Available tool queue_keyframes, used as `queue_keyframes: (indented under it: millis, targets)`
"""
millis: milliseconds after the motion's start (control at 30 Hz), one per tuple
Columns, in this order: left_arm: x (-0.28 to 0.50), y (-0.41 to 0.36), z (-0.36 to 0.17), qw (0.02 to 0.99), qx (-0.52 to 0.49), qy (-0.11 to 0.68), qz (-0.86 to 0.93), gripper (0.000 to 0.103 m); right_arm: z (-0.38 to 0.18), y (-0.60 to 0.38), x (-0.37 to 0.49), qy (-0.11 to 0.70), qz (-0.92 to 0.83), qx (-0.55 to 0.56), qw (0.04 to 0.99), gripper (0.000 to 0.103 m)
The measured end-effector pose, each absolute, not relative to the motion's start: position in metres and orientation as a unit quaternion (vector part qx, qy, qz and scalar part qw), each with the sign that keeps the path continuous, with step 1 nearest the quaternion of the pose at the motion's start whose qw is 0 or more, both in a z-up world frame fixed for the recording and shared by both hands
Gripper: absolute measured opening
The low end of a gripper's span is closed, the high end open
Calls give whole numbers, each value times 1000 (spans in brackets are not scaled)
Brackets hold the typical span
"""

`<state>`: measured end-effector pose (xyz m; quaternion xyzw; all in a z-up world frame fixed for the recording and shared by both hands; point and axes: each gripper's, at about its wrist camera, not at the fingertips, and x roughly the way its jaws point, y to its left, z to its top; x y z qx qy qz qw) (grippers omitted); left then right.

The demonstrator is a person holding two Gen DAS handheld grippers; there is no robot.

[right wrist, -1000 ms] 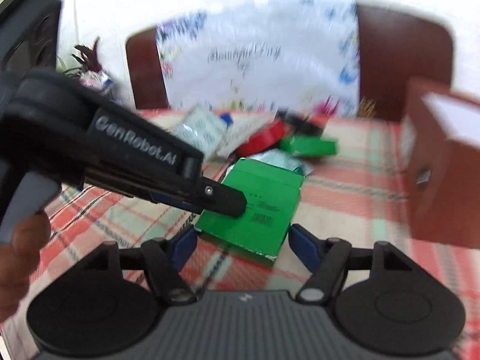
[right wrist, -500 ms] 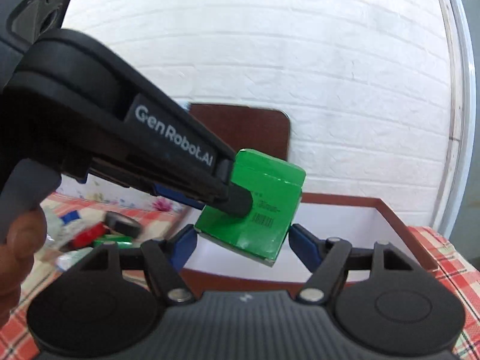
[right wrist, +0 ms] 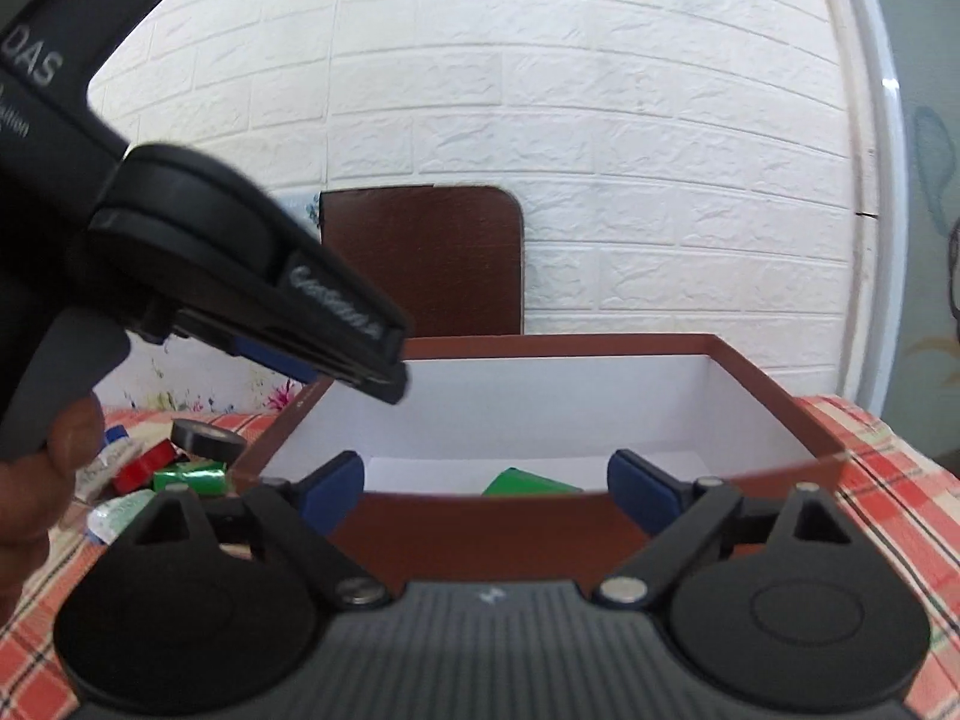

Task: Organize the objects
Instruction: 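Lower the green soap box into the brown box and open the left gripper, then move both grippers back toward the items on the cloth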

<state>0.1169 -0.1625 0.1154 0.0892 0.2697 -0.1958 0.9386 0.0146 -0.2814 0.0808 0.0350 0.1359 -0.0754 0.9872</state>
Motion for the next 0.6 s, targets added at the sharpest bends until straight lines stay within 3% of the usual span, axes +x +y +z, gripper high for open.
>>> queue_keyframes:
  millis: [200,400,600]
  targets:
    - [82,-127,114,940,89,277,-177,50,91,-288,23,146,-81,85,982,92]
    - [60,-98,99,940,91,290,-153,50,78,-280,11,204,-54,158,965,91]
    - [55,-63,81,941,88,302,-122,50,77,-256,3,226,-31,148,962,91]
